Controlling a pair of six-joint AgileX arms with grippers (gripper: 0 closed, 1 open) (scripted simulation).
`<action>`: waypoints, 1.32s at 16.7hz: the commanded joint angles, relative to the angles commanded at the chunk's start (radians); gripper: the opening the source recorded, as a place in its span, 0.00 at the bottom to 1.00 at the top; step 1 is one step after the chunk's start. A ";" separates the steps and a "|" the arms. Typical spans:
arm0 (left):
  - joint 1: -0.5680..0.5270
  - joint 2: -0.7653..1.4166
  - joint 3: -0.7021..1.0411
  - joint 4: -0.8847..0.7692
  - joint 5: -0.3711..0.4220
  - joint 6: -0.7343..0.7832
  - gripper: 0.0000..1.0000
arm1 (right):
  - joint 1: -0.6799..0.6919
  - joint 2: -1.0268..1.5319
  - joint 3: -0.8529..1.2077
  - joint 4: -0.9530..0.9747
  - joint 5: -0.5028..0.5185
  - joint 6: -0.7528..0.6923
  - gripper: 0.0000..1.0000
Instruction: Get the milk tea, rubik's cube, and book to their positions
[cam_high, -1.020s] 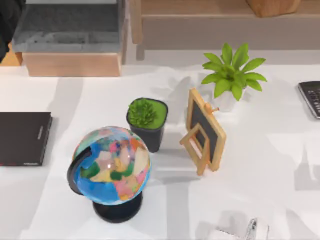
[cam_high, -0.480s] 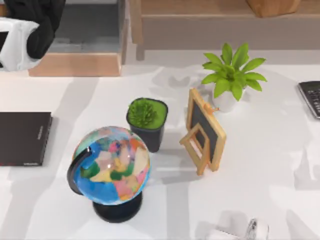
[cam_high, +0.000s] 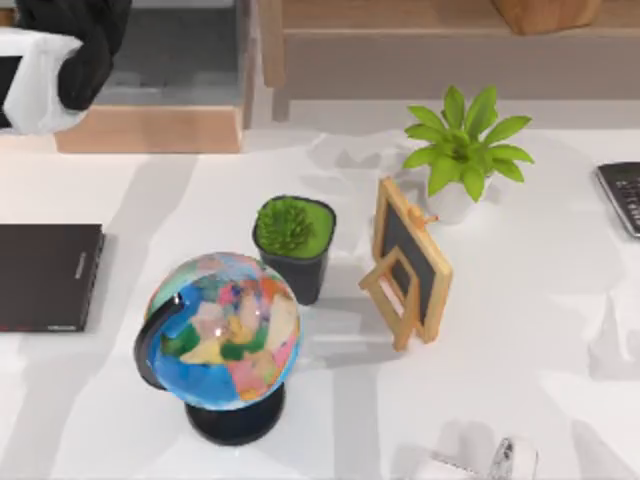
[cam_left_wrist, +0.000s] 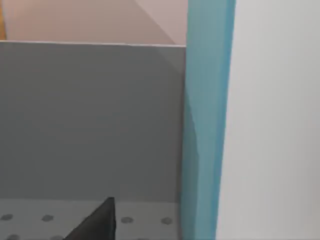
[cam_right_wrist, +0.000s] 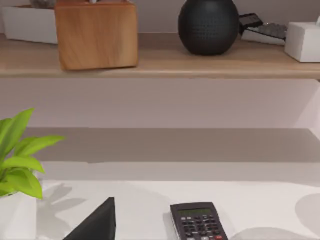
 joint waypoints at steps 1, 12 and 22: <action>0.002 0.017 0.023 -0.006 0.002 0.000 1.00 | 0.000 0.000 0.000 0.000 0.000 0.000 1.00; 0.010 0.081 0.117 -0.035 0.011 0.000 0.77 | 0.000 0.000 0.000 0.000 0.000 0.000 1.00; 0.010 0.081 0.117 -0.035 0.011 0.000 0.02 | 0.000 0.000 0.000 0.000 0.000 0.000 1.00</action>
